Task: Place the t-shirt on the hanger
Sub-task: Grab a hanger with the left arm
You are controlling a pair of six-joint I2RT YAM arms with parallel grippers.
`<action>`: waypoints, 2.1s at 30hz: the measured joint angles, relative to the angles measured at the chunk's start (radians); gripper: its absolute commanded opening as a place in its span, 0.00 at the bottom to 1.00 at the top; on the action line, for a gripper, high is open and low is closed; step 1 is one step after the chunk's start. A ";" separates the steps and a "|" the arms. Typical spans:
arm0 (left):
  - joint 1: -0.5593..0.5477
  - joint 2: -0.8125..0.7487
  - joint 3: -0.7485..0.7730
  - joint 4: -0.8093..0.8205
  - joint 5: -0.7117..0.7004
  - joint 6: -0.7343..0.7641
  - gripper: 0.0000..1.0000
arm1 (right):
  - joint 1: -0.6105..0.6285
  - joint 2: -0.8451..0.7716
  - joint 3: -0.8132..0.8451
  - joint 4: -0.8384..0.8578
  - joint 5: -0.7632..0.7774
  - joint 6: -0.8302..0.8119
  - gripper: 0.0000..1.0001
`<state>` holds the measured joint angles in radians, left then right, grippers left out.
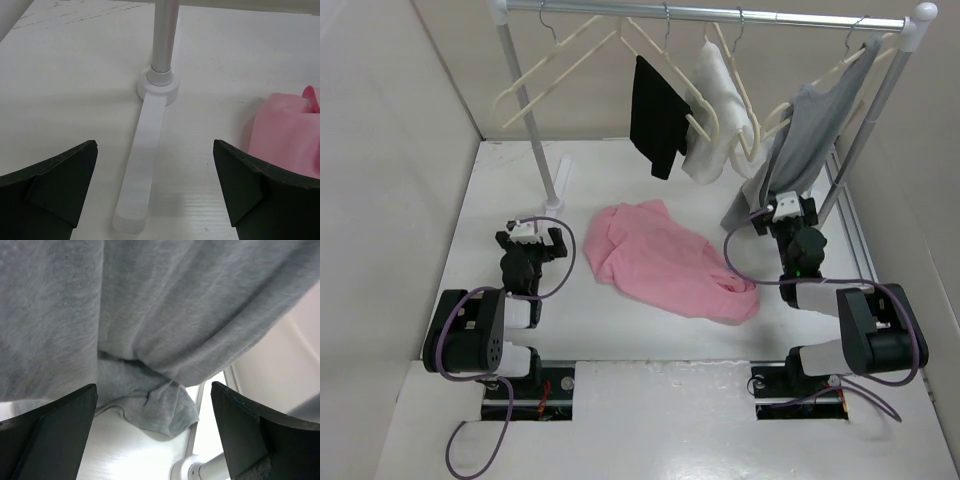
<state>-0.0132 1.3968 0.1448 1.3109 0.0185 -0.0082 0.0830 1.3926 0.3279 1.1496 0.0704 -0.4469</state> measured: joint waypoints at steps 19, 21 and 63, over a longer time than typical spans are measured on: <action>-0.210 -0.987 0.027 -0.506 -0.215 0.324 1.00 | 0.163 -0.031 0.308 -0.675 0.131 -0.024 0.99; -0.265 -1.102 0.051 -0.644 -0.262 0.399 1.00 | 0.188 -0.037 0.307 -0.681 0.179 -0.022 0.99; -0.411 -0.042 2.047 -2.020 0.053 0.224 0.93 | 0.463 -0.362 0.476 -1.384 0.315 0.369 0.99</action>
<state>-0.4240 1.3552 2.1921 -0.7094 0.0715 0.2153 0.5461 1.0309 0.8036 -0.2348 0.3859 -0.0784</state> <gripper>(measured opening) 0.906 0.992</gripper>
